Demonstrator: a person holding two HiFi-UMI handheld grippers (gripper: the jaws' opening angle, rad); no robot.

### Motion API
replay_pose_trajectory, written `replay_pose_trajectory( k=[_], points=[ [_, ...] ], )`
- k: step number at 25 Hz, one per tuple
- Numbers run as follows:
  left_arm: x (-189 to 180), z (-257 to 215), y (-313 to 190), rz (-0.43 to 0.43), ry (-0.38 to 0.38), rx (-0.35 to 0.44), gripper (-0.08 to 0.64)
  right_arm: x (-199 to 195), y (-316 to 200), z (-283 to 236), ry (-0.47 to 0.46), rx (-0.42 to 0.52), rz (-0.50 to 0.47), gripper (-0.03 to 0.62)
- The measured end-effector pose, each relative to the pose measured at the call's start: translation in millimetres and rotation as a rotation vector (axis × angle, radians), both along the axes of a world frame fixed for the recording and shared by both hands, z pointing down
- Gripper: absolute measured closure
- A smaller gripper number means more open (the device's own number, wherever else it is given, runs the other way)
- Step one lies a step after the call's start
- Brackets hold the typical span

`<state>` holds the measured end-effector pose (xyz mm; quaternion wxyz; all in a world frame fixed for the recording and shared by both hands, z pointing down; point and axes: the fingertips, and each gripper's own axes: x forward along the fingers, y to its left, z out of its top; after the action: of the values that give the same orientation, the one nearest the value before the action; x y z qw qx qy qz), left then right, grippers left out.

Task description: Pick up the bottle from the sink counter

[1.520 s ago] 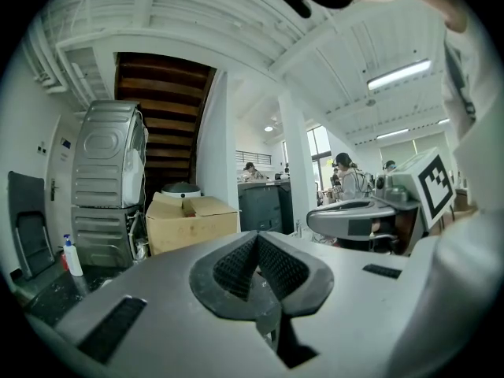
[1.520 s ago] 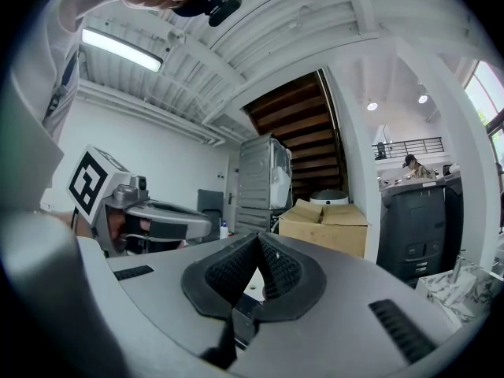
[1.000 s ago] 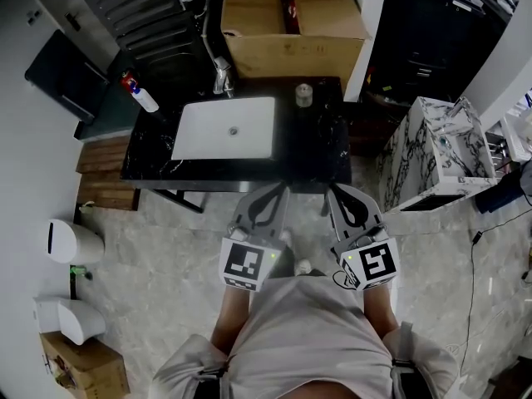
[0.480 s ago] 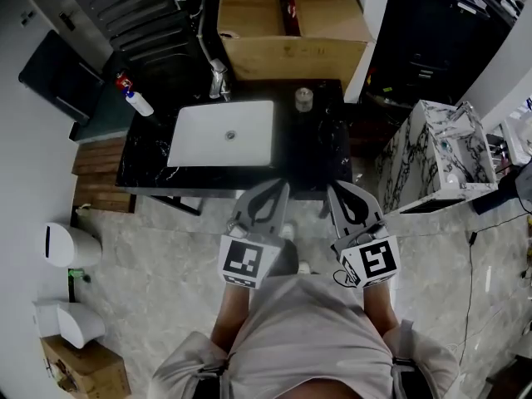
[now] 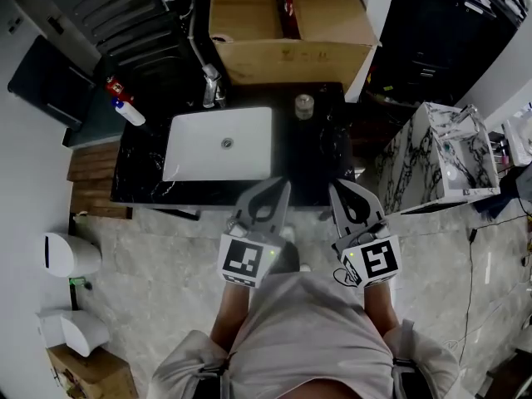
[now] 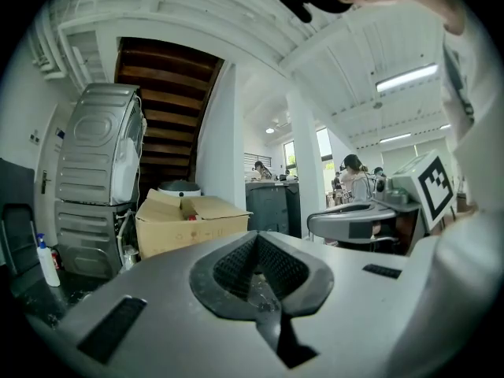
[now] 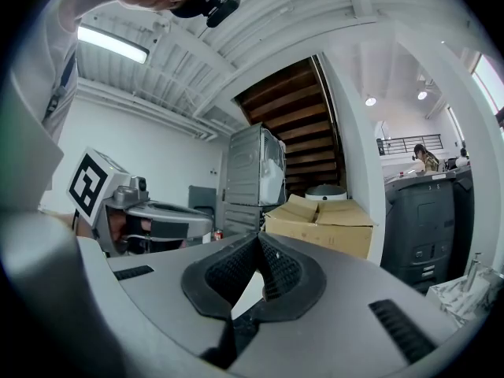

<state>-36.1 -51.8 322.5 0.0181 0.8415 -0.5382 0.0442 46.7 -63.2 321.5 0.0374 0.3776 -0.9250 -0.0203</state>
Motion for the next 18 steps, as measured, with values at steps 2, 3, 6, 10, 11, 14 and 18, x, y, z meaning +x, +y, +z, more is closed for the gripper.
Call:
replay_pose_trajectory(
  k=[2,3,6,10,11,14,18],
  points=[
    [-4.1,2.9,-12.7,0.005,0.000,-0.009,0.558,-4.1,-12.2,1.7,0.002,-0.005,0.006,0.597],
    [-6.4,4.4,-18.7,0.008,0.000,-0.013,0.558,-6.3,-17.8,2.8,0.004,-0.008,0.009,0.597],
    [-13.1,8.4,-36.2,0.022,0.000,-0.023,0.558,-13.1,-34.0,6.9,0.010,-0.021,0.022,0.597],
    [-21.7,14.5,-58.7,0.046,-0.003,-0.038,0.558,-22.1,-54.6,10.7,0.018,-0.033,0.042,0.597],
    [-23.1,16.2,-63.8,0.052,-0.005,-0.042,0.558,-23.8,-59.3,11.2,0.019,-0.035,0.047,0.597],
    [-26.1,21.1,-77.6,0.078,-0.005,-0.056,0.558,-27.7,-71.9,14.4,0.029,-0.045,0.069,0.597],
    [-31.6,28.6,-94.8,0.107,0.001,-0.073,0.558,-33.1,-86.0,18.3,0.041,-0.057,0.097,0.597]
  ],
)
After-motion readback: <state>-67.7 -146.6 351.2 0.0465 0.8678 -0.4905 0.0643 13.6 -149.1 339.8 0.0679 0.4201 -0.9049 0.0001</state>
